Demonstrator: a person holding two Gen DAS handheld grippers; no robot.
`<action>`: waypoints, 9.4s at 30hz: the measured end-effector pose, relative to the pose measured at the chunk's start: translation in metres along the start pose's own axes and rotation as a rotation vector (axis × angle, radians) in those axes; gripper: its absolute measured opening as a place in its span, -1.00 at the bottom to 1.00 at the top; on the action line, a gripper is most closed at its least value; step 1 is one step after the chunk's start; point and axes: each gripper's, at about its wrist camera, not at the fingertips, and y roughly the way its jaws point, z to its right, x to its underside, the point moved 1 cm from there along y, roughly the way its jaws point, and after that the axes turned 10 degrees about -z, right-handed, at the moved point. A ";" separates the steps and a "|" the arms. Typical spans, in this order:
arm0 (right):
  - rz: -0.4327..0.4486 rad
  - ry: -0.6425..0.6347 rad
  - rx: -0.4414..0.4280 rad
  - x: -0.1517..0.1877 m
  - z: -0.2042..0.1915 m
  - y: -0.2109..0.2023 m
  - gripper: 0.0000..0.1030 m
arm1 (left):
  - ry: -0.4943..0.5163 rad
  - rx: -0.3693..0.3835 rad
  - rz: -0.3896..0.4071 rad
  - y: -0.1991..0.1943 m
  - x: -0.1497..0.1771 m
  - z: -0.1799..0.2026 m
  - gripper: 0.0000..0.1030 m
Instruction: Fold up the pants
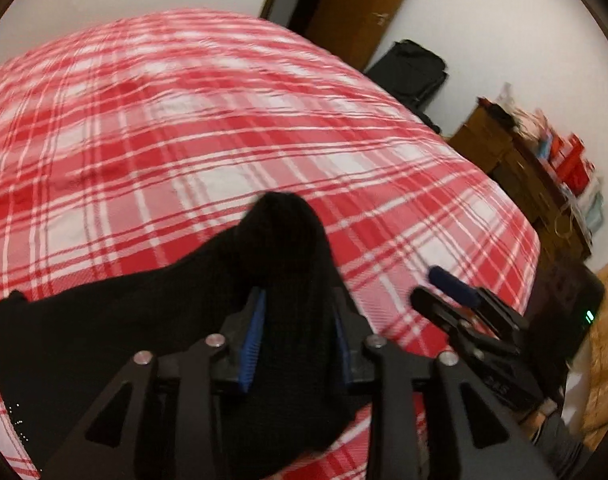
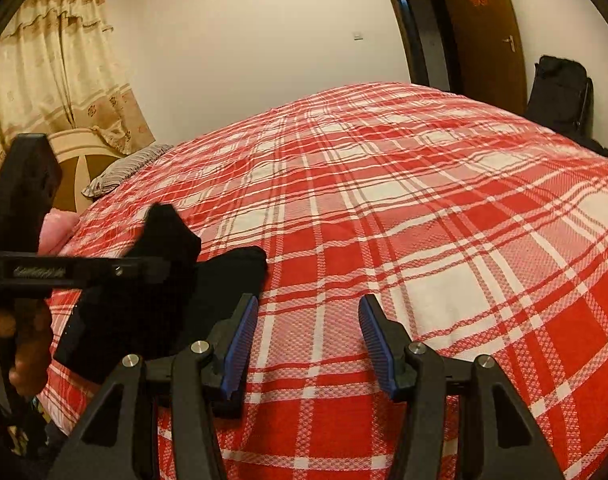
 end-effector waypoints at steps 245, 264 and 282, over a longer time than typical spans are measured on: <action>-0.002 -0.371 -0.234 -0.014 -0.302 -0.008 0.24 | -0.372 -0.524 0.563 -0.234 0.207 -0.189 0.74; 0.008 -0.395 -0.261 -0.007 -0.306 -0.011 0.25 | -0.375 -0.535 0.546 -0.231 0.207 -0.192 0.74; 0.026 -0.402 -0.259 -0.002 -0.309 -0.015 0.25 | -0.369 -0.620 0.618 -0.252 0.205 -0.186 1.00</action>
